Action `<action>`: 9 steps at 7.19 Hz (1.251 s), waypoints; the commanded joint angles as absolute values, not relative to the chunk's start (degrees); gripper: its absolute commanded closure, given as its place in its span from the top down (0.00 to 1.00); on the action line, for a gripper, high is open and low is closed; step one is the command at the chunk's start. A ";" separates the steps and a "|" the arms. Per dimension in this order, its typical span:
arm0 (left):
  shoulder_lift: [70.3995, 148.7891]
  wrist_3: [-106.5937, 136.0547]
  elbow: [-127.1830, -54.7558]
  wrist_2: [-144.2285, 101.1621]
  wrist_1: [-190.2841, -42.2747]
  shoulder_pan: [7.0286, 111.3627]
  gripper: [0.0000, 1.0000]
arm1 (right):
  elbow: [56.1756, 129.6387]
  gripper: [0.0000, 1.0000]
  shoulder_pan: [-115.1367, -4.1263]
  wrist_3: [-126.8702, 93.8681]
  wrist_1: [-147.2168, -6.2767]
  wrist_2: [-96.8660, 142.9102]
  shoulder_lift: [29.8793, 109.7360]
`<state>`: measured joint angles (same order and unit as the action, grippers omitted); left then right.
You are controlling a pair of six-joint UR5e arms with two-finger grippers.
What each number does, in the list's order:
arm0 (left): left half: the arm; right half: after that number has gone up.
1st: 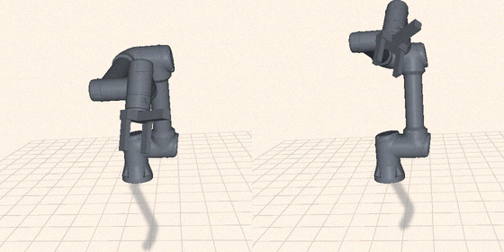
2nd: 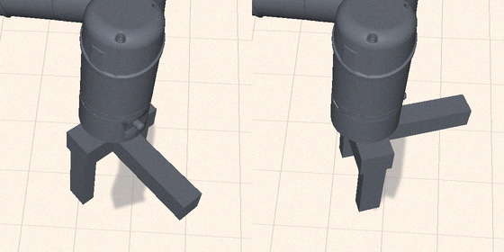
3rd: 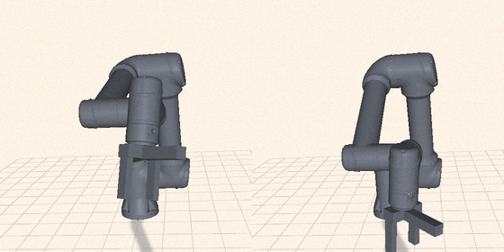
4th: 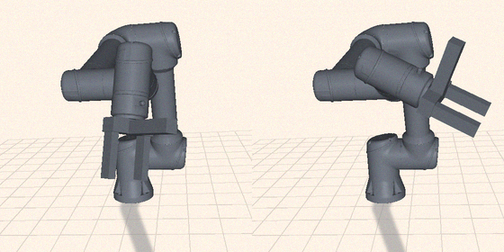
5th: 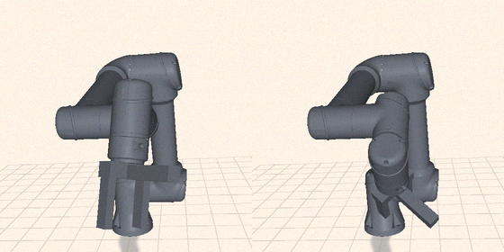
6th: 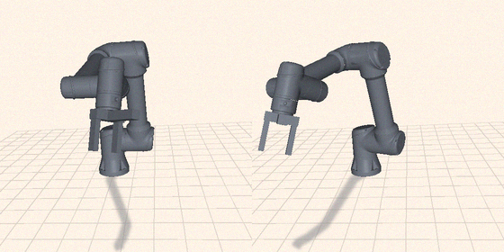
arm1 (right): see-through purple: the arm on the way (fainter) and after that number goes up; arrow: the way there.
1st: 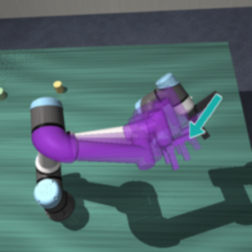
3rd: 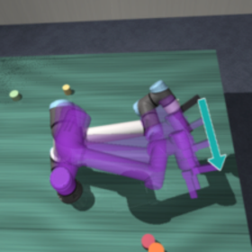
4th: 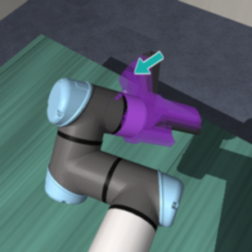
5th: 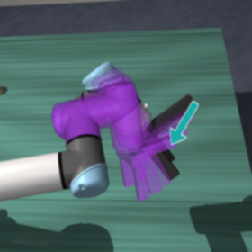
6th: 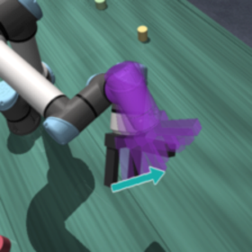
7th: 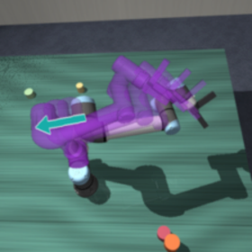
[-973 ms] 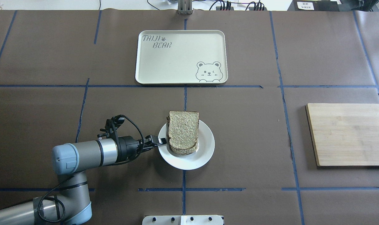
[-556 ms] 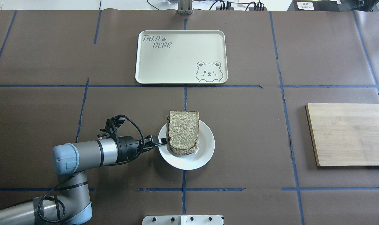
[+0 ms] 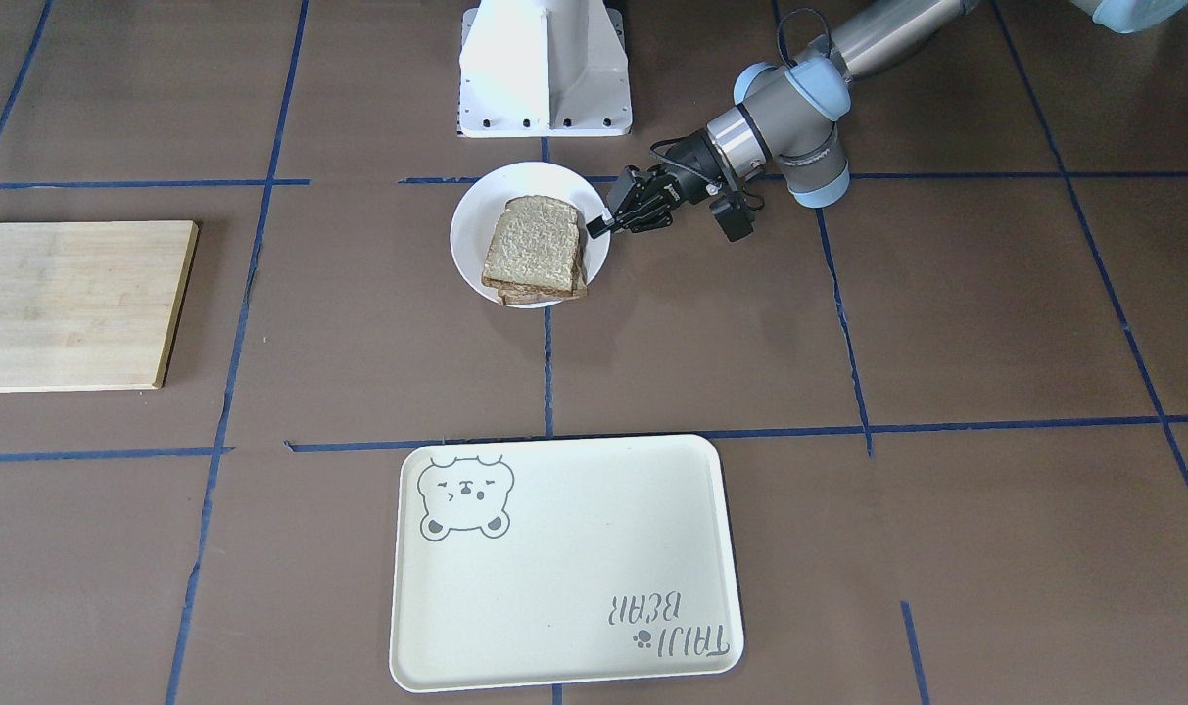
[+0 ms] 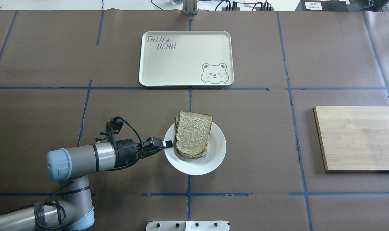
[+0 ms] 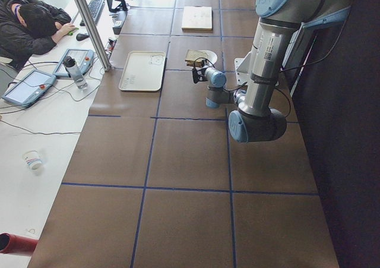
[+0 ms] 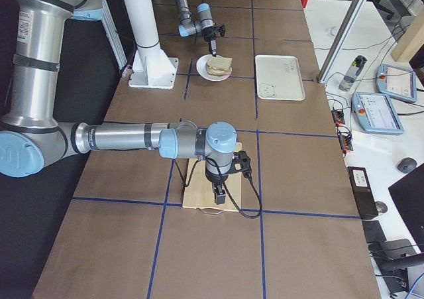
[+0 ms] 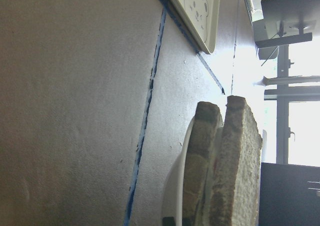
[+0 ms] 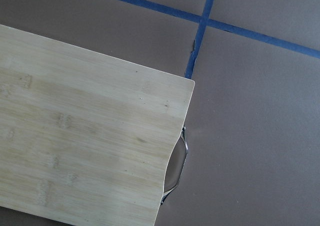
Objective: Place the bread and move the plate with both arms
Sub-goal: 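Grasp the white plate rim with the left gripper, then slide the plate with the left gripper onto the white bear tray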
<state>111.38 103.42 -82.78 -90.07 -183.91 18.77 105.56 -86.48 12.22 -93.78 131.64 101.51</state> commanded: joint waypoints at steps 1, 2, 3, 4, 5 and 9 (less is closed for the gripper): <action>111.62 104.41 -82.79 -85.72 -189.30 19.16 0.05 | 105.64 1.00 -86.48 12.22 -93.78 131.66 101.51; 112.58 104.41 -82.79 -83.95 -189.32 19.77 0.05 | 105.56 1.00 -86.48 12.22 -93.78 131.66 101.51; 112.85 104.59 -82.27 -83.07 -189.23 21.25 0.05 | 105.56 1.00 -86.48 12.22 -93.78 131.66 101.51; 113.55 105.98 -79.83 -83.06 -189.05 23.79 0.05 | 105.47 1.00 -86.48 12.22 -93.78 131.66 101.51; 116.43 109.39 -75.11 -83.14 -188.97 26.86 0.05 | 105.47 1.00 -86.48 12.22 -93.78 131.66 101.51; 133.04 116.10 -49.01 -85.77 -188.70 37.60 0.05 | 105.29 1.00 -86.48 12.22 -93.78 131.57 101.51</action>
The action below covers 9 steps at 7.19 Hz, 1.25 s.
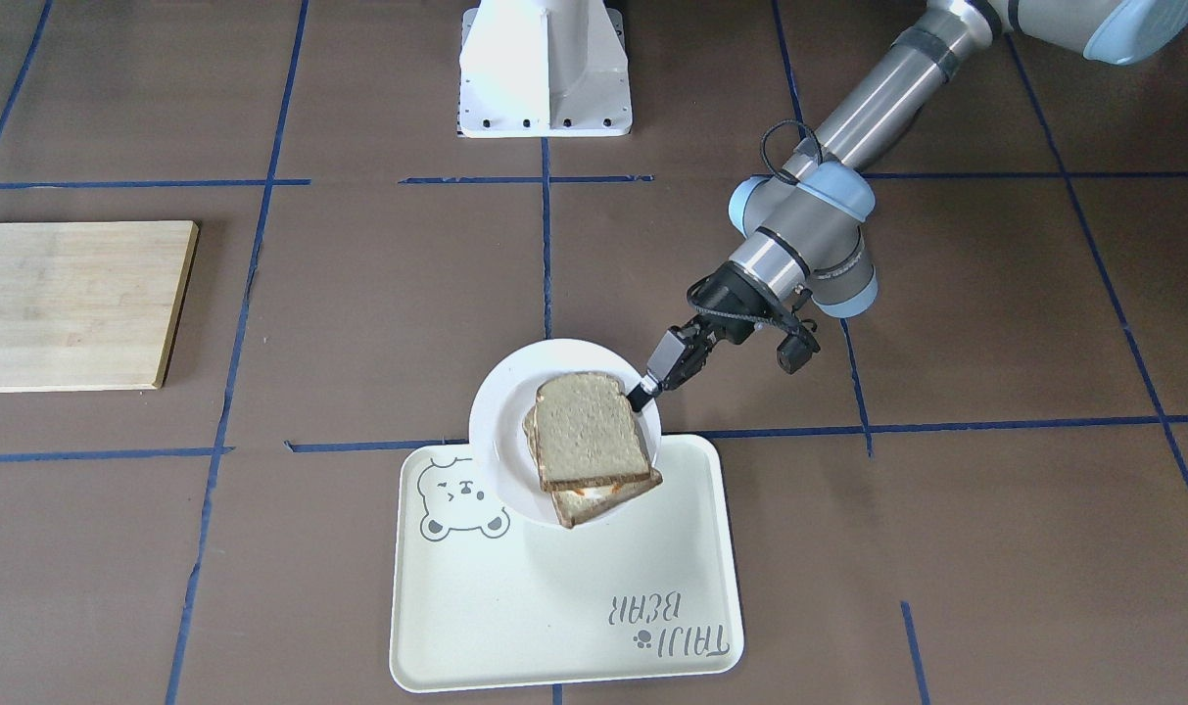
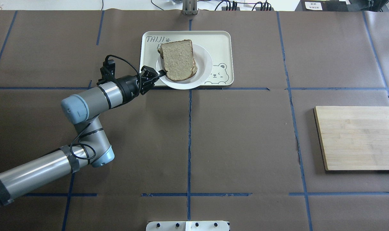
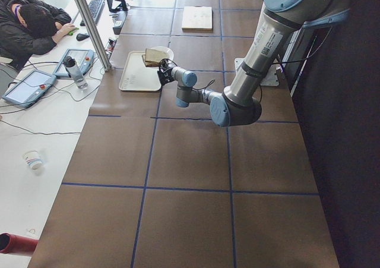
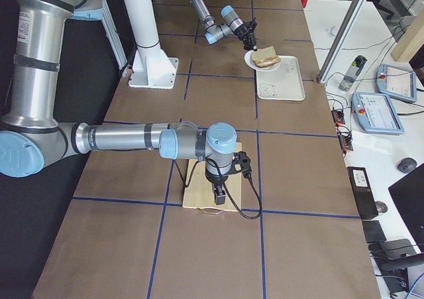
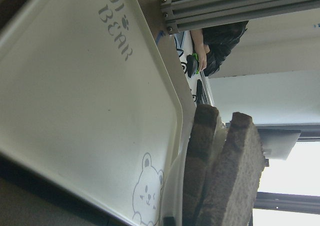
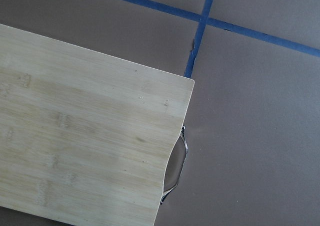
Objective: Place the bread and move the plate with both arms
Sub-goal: 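Slide the plate with the left gripper onto the white bear tray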
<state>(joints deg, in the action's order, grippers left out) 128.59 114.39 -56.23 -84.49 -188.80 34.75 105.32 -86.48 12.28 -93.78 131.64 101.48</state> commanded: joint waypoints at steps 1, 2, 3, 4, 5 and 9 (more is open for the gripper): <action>135.76 116.10 -44.08 -85.78 -188.61 38.23 0.05 | 105.29 1.00 -86.48 12.30 -93.78 131.57 101.43; 138.40 116.02 -39.51 -85.78 -188.53 38.23 0.05 | 105.21 1.00 -86.48 12.30 -93.78 131.57 101.43; 140.17 116.02 -37.29 -85.69 -188.53 38.15 0.06 | 105.21 1.00 -86.48 12.22 -93.78 131.66 101.43; 141.75 116.02 -34.66 -85.69 -188.44 37.71 0.06 | 105.21 1.00 -86.48 12.22 -93.87 131.57 101.43; 142.29 115.93 -34.54 -85.61 -188.35 37.27 0.06 | 105.29 1.00 -86.48 12.22 -93.78 131.66 101.43; 142.30 115.84 -35.07 -85.78 -188.35 36.12 0.73 | 105.29 1.00 -86.48 12.22 -93.78 131.57 101.08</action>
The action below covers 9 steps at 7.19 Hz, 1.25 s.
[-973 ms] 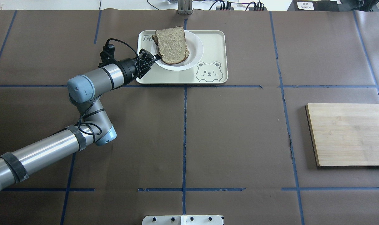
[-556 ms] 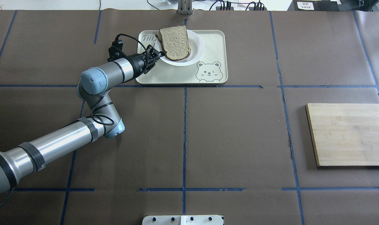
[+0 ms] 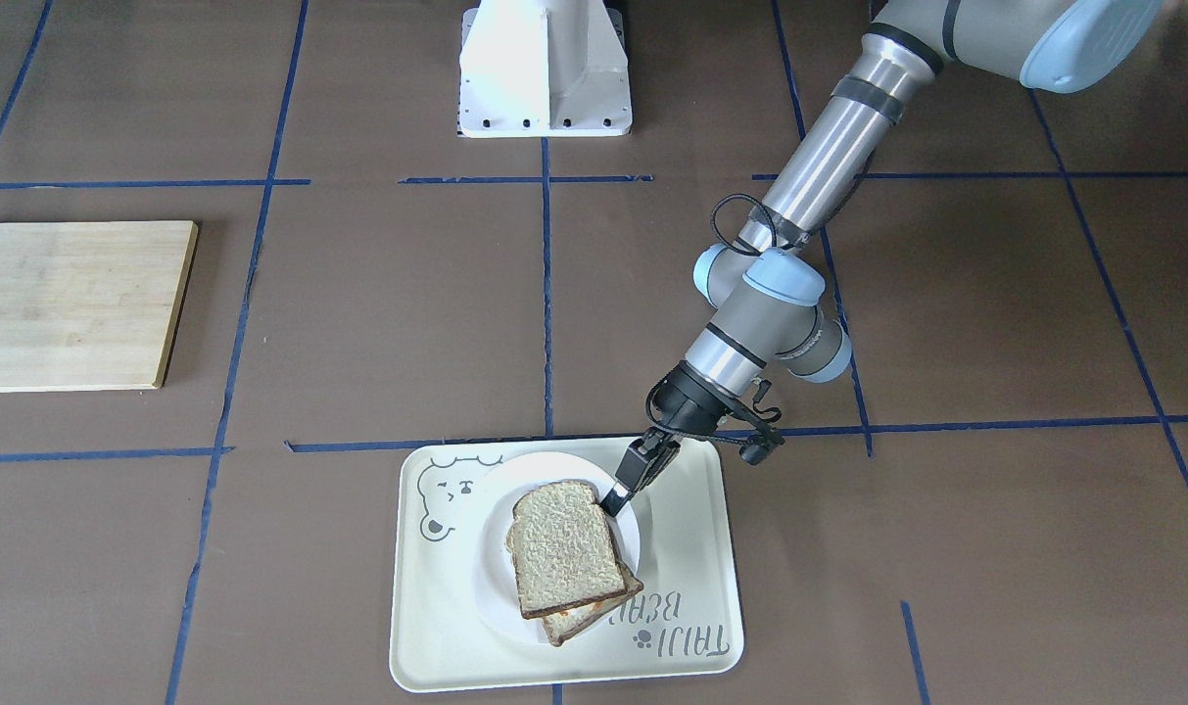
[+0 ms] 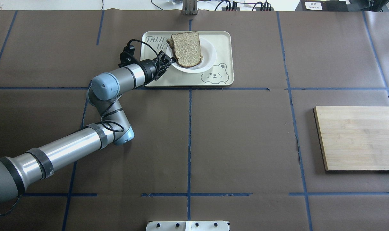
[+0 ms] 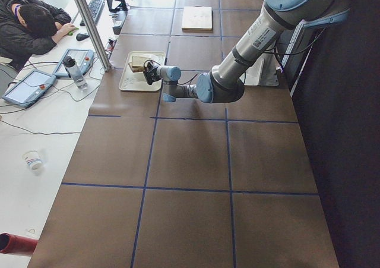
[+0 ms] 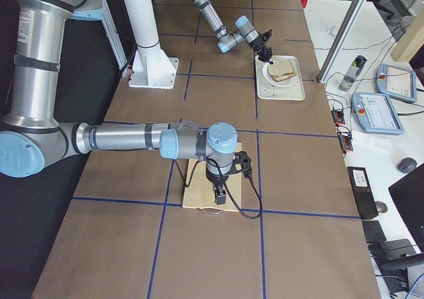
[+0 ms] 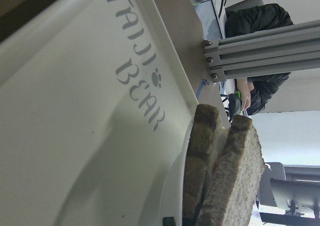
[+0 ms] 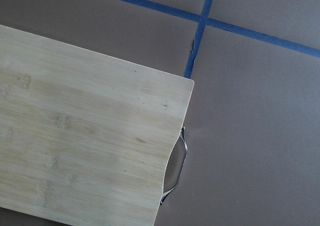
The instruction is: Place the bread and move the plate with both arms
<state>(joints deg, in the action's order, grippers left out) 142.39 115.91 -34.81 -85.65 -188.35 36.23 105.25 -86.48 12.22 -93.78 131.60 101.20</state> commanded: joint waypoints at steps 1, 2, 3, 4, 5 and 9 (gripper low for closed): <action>142.21 115.23 -35.16 -86.65 -188.35 36.47 0.88 | 105.29 1.00 -86.48 12.22 -93.78 131.57 100.99; 141.51 115.14 -36.37 -89.71 -188.26 38.21 0.93 | 105.29 1.00 -86.48 12.22 -93.78 131.57 100.99; 138.89 114.96 -40.39 -93.22 -186.35 39.89 0.93 | 105.29 1.00 -86.48 12.22 -93.78 131.57 100.99; 136.61 114.87 -45.30 -98.73 -181.28 42.34 0.93 | 105.29 1.00 -86.48 12.22 -93.78 131.66 100.99; 134.49 114.09 -50.57 -104.10 -174.79 44.71 0.93 | 105.29 1.00 -86.48 12.22 -93.78 131.66 100.99; 120.18 80.86 -79.56 -118.19 -137.99 52.27 0.99 | 105.21 1.00 -86.48 12.22 -93.78 131.57 100.99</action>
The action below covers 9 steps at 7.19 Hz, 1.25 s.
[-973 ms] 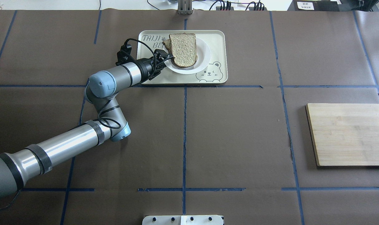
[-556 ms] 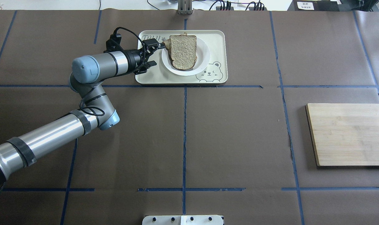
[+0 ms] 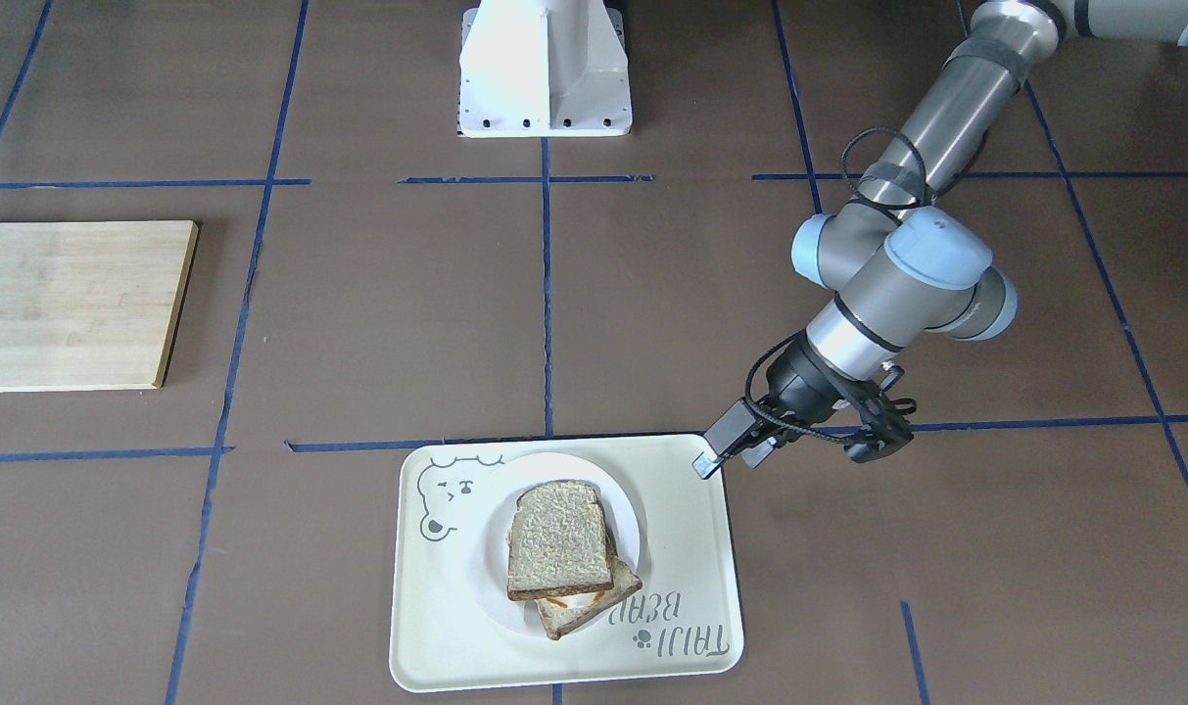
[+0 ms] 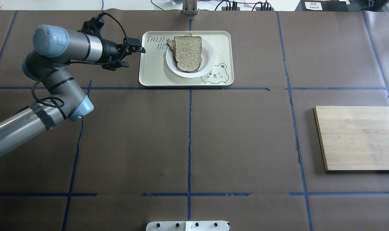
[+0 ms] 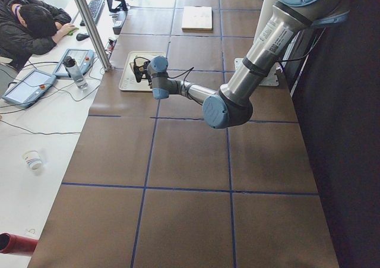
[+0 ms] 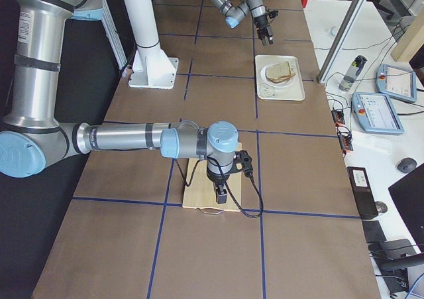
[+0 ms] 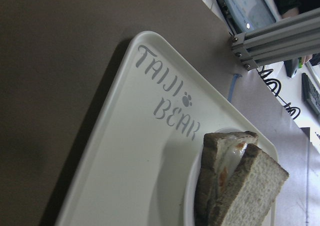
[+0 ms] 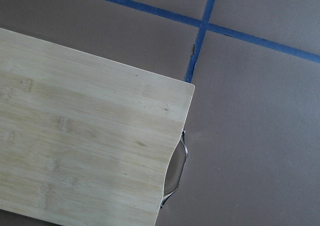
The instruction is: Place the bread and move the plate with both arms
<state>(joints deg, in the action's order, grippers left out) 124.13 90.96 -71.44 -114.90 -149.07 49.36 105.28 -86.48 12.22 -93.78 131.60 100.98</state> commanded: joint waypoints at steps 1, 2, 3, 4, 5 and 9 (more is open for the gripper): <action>116.84 68.24 -85.81 -119.00 -128.68 53.60 0.99 | 105.21 1.00 -86.48 12.22 -93.87 131.57 100.99; 112.28 53.76 -93.35 -119.18 -116.84 55.01 0.99 | 104.86 1.00 -86.40 12.30 -93.78 131.66 100.99; 106.67 41.00 -101.52 -119.09 -105.93 55.37 0.99 | 104.68 1.00 -86.40 12.30 -93.69 131.57 100.90; 102.26 32.17 -107.08 -119.09 -97.90 57.20 0.99 | 104.59 1.00 -86.40 12.30 -93.69 131.66 100.90; 96.47 21.03 -110.88 -119.87 -93.91 60.52 1.00 | 104.59 1.00 -86.31 12.30 -93.69 132.01 100.90; 83.17 0.18 -109.16 -129.20 -91.85 79.86 1.00 | 104.15 1.00 -86.04 12.30 -93.69 132.28 100.81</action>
